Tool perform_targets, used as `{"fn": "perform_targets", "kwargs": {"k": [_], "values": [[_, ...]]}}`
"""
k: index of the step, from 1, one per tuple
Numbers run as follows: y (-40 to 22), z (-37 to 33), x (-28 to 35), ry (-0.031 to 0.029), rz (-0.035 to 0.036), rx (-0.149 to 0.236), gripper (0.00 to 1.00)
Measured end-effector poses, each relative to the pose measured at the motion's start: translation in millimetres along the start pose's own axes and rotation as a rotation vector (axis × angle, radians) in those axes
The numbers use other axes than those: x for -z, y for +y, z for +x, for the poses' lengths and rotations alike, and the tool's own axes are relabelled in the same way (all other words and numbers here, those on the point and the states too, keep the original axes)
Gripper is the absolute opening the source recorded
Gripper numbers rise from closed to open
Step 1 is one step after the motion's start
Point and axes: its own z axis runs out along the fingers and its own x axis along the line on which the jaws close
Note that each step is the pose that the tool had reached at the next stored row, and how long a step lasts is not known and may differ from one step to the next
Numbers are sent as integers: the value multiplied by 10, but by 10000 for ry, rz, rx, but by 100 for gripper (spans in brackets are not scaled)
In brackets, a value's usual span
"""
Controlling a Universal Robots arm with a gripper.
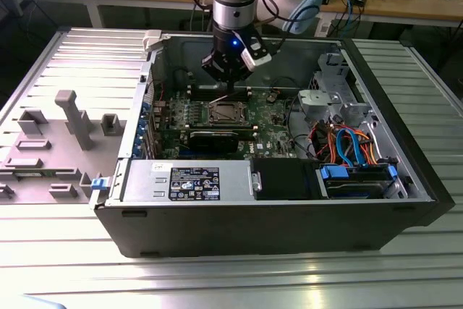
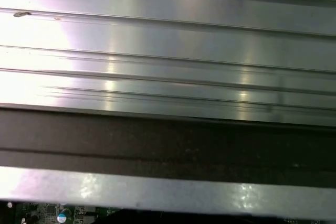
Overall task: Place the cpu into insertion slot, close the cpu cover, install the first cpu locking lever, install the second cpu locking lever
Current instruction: 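Install the first cpu locking lever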
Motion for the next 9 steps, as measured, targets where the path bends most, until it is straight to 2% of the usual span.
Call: {"fn": "perform_targets", "kwargs": {"k": [4, 9], "values": [[-4, -38, -44, 1, 0, -11, 11], [-4, -46, -98, 4, 0, -15, 11]]}}
